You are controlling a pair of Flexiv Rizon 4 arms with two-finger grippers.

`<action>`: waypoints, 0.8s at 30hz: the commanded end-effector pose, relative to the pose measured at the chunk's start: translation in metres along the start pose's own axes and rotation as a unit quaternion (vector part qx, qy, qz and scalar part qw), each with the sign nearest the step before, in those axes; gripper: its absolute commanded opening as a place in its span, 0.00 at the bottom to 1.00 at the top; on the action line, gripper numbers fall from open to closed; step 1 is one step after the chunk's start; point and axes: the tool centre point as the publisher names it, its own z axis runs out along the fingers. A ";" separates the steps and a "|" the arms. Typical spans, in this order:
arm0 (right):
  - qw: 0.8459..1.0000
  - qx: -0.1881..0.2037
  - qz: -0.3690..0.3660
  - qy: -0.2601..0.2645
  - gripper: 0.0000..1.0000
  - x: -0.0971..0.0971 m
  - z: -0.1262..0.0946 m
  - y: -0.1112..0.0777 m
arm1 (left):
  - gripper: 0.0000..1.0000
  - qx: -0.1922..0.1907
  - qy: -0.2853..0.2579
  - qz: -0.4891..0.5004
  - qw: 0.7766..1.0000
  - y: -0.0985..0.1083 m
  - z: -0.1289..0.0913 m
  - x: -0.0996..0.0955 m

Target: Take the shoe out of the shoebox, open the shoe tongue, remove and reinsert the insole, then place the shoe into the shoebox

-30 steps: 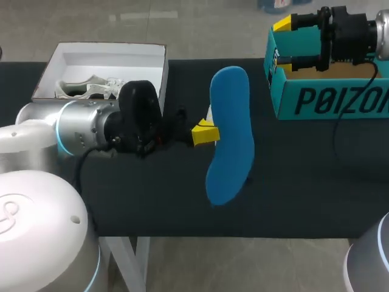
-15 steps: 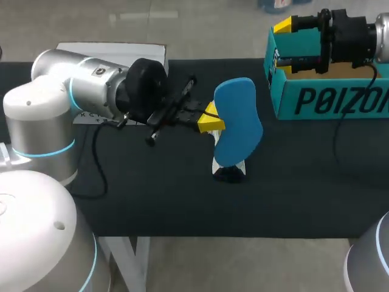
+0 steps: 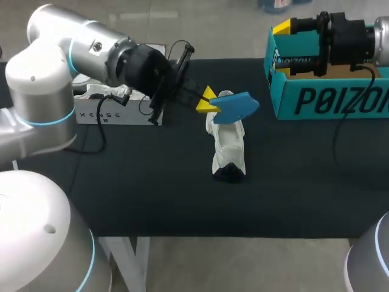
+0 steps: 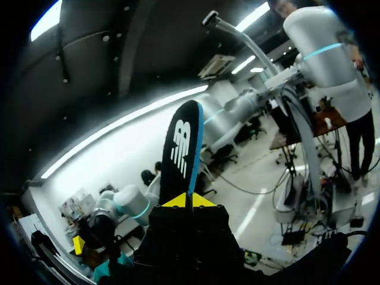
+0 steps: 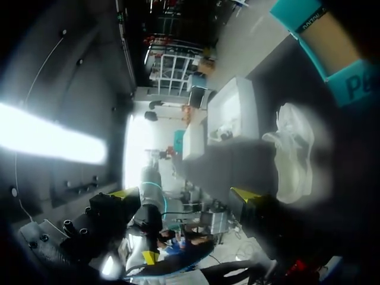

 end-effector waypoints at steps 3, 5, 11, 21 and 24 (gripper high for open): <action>1.000 0.005 0.006 0.012 1.00 0.001 -0.001 0.001 | 0.00 -0.253 0.297 0.405 0.827 0.005 -0.017 -0.016; 1.000 0.006 0.007 0.013 1.00 0.001 -0.001 0.001 | 0.00 -0.267 0.319 0.433 0.800 0.008 -0.022 -0.018; 1.000 0.013 0.009 0.013 1.00 0.001 -0.001 0.001 | 0.00 -0.312 0.393 0.507 0.701 0.019 -0.040 -0.032; 0.999 0.026 0.009 0.023 1.00 0.006 0.005 -0.003 | 0.00 -0.345 0.432 0.541 0.634 0.045 -0.044 -0.049; 0.999 0.029 0.007 0.024 1.00 0.007 0.008 -0.004 | 0.00 -0.353 0.431 0.540 0.630 0.052 -0.044 -0.053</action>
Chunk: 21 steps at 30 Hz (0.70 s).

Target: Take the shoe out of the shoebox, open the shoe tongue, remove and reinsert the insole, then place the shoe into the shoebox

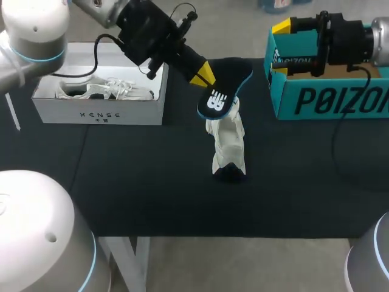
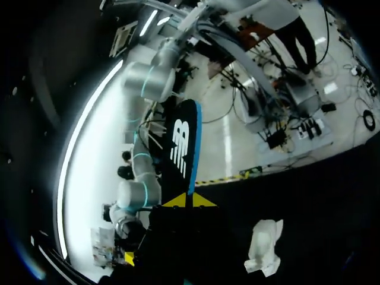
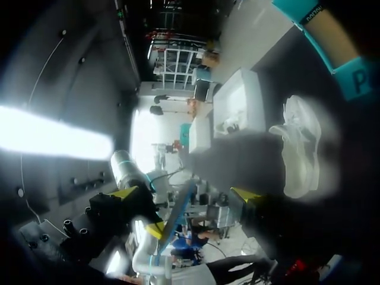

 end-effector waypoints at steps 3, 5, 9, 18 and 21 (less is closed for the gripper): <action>1.000 0.005 -0.008 -0.004 1.00 0.002 0.010 0.001 | 0.00 -0.202 0.301 0.312 0.878 0.015 0.005 -0.007; 1.000 0.006 -0.012 -0.002 1.00 0.003 0.014 0.001 | 0.00 -0.208 0.293 0.299 0.884 0.019 0.007 -0.007; 1.000 -0.006 -0.029 -0.004 1.00 0.007 0.023 -0.001 | 0.00 -0.230 0.257 0.252 0.904 0.032 0.012 -0.010; 0.999 -0.013 -0.033 0.009 1.00 0.010 0.030 -0.003 | 0.00 -0.267 0.158 0.172 0.935 0.050 0.026 -0.016; 0.999 -0.014 -0.031 0.007 1.00 0.009 0.030 -0.004 | 0.00 -0.271 0.116 0.141 0.945 0.054 0.030 -0.017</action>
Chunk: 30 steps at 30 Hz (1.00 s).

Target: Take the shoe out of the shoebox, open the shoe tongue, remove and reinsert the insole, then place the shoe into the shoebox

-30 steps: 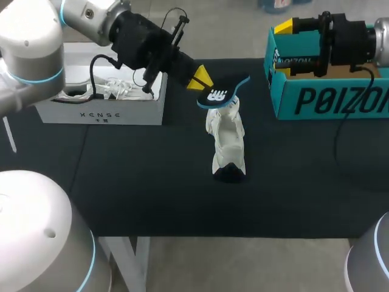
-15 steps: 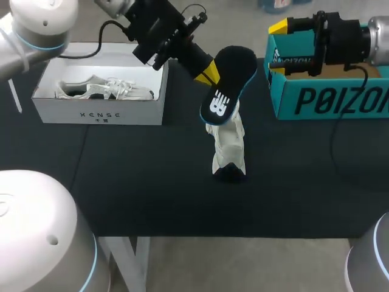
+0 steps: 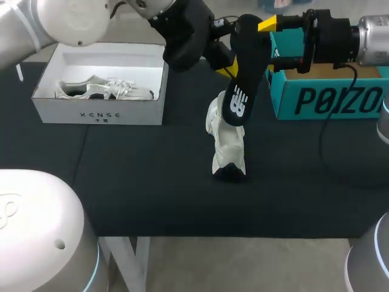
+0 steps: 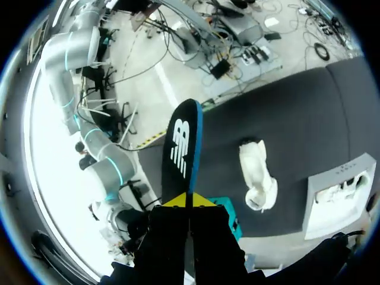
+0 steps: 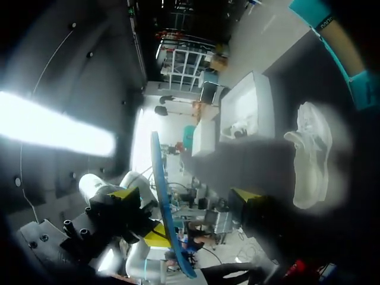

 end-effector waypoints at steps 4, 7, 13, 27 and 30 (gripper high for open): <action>1.000 -0.003 0.006 -0.003 1.00 -0.004 0.001 -0.005 | 0.00 -0.076 -0.055 -0.062 0.994 -0.008 0.010 -0.004; 1.000 -0.006 0.008 -0.001 0.98 -0.004 0.000 -0.005 | 0.00 -0.077 -0.055 -0.061 0.994 -0.008 0.011 -0.004; 1.000 -0.010 0.007 0.005 0.91 -0.002 -0.001 -0.006 | 0.00 -0.065 -0.102 -0.106 0.987 -0.004 0.017 -0.002; 1.000 0.002 0.009 0.015 0.63 0.001 0.001 -0.012 | 0.00 -0.049 -0.122 -0.115 0.985 0.008 0.031 -0.001; 1.000 0.005 0.011 0.014 0.51 0.000 0.003 -0.013 | 0.00 -0.048 -0.125 -0.117 0.984 0.010 0.032 -0.002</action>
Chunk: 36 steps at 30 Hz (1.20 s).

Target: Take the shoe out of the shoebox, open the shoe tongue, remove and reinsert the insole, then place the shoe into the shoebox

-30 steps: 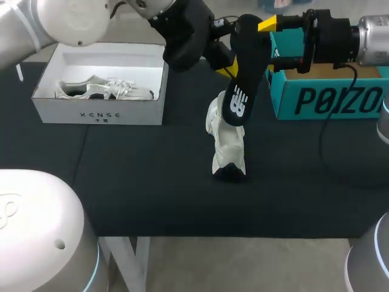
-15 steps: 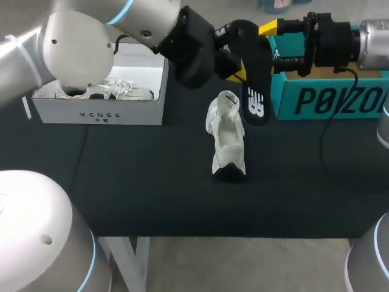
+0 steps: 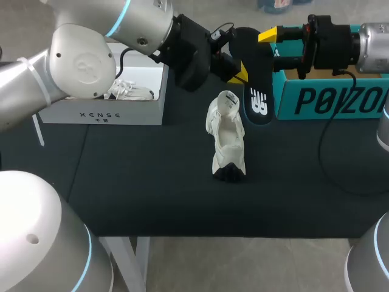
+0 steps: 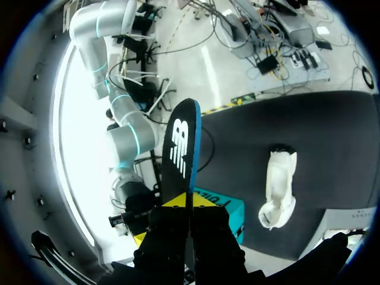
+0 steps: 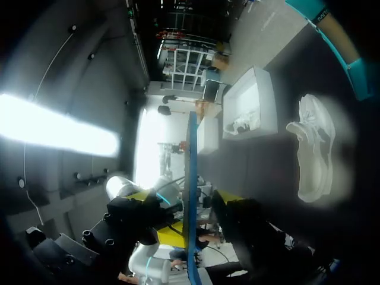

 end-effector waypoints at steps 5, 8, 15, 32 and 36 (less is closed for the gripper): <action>1.000 0.007 0.005 -0.001 0.46 -0.002 0.005 -0.001 | 0.00 0.002 -0.008 -0.003 1.000 0.005 0.009 -0.003; 1.000 0.010 0.009 -0.001 0.39 -0.004 0.008 -0.002 | 0.00 0.004 -0.009 -0.003 1.000 0.006 0.010 -0.003; 1.000 0.011 0.011 -0.001 0.00 -0.007 0.008 -0.003 | 0.00 0.016 0.000 0.001 1.000 0.006 0.005 0.000; 0.999 0.006 0.011 -0.040 0.00 -0.028 0.011 0.005 | 1.00 0.105 0.179 0.036 0.978 0.012 -0.025 0.006; 0.999 0.007 0.010 -0.051 0.00 -0.035 0.014 0.006 | 1.00 0.115 0.223 0.031 0.968 0.015 -0.030 0.000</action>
